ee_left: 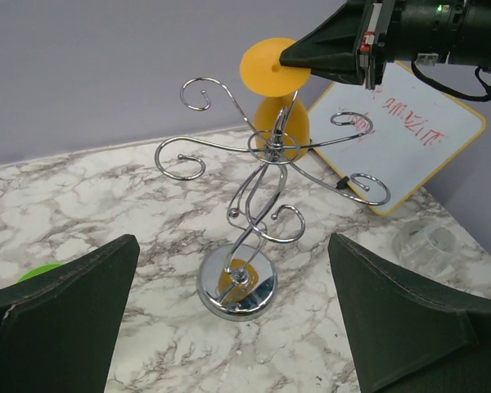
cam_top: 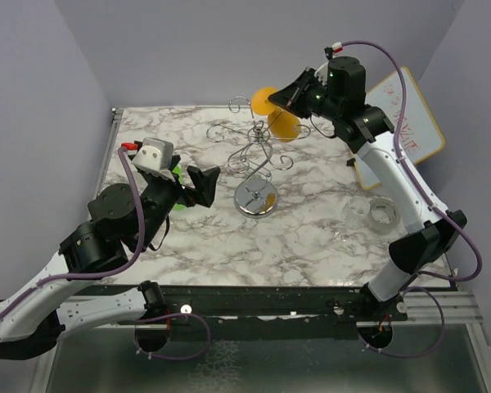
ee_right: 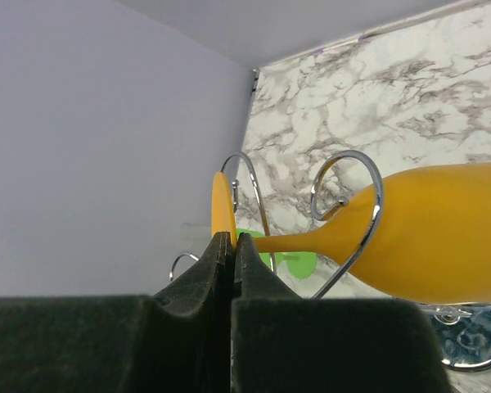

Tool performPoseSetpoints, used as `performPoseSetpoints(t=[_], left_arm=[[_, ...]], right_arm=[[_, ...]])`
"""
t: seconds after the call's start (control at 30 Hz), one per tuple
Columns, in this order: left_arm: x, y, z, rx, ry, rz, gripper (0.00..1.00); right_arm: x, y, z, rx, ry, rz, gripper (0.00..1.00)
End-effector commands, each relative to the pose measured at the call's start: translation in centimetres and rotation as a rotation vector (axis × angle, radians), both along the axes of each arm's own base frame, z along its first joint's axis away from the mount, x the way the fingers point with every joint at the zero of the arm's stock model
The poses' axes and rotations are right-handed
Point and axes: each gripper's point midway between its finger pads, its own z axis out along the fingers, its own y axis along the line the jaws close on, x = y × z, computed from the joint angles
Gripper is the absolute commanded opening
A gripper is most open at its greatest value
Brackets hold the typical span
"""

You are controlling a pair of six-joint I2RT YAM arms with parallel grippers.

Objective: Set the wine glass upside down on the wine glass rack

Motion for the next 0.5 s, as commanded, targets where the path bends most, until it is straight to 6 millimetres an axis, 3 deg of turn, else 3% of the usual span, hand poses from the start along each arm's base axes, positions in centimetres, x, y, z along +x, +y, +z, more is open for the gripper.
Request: performPoseSetpoints(t=[0.0,0.47], left_arm=[[-0.4,-0.1,1.2,0.008,-0.024,-0.031,0.99],[-0.4,-0.5,-0.1,0.002,0.005,-0.037,0.99]], right_arm=[[0.9,-1.5,1.3,-0.015,-0.068,-0.102,0.01],[3.0,-2.2,1.2,-0.052,-0.108,-0.177,0.01]])
